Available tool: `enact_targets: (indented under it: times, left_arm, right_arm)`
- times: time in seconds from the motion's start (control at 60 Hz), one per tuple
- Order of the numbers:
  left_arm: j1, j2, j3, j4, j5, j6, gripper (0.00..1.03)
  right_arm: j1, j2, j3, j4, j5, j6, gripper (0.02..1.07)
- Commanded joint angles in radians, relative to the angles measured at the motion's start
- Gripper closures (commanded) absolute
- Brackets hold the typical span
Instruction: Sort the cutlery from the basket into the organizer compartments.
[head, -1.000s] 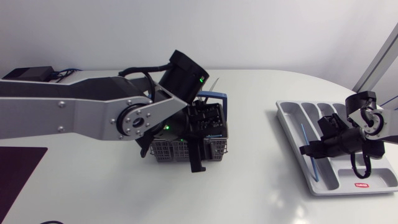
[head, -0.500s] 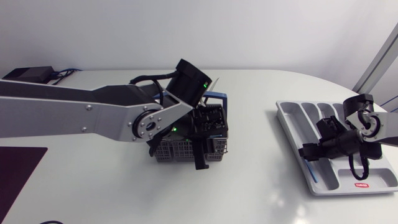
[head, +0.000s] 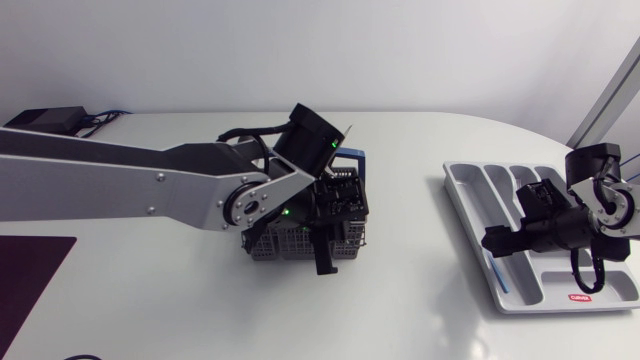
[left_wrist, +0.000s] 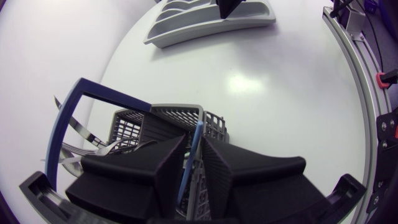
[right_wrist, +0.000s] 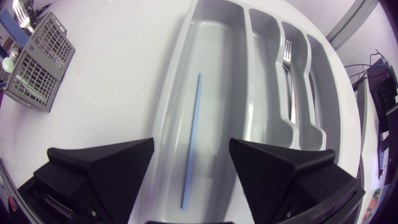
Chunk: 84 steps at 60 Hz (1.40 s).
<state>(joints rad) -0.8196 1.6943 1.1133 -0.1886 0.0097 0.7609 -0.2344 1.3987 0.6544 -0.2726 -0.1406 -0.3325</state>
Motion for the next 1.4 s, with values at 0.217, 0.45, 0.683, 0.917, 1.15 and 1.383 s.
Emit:
enact_targets:
  times: [0.217,0.45,0.683,0.917,1.15,1.383]
  left_arm:
    - [-0.007,-0.025,0.010,0.009,-0.001,0.017,1.00]
    - [0.004,-0.113,0.010,-0.018,-0.001,0.011,1.00]
    - [-0.006,-0.249,0.003,-0.072,-0.001,-0.002,1.00]
    - [-0.013,-0.389,0.042,-0.121,0.001,-0.067,1.00]
    - [0.010,-0.418,0.111,-0.163,0.136,-0.250,1.00]
    - [0.068,-0.349,0.184,-0.207,0.360,-0.471,1.00]
  right_arm:
    - [0.063,-0.101,-0.044,-0.036,0.024,0.016,0.11]
    - [0.109,-0.171,-0.042,-0.073,0.041,0.020,0.09]
    - [0.216,-0.300,-0.044,-0.131,0.035,0.027,0.08]
    - [0.388,-0.463,-0.045,-0.183,0.001,0.049,0.08]
    - [0.492,-0.552,-0.015,-0.209,-0.120,0.072,0.08]
    - [0.569,-0.561,0.034,-0.172,-0.240,0.105,0.08]
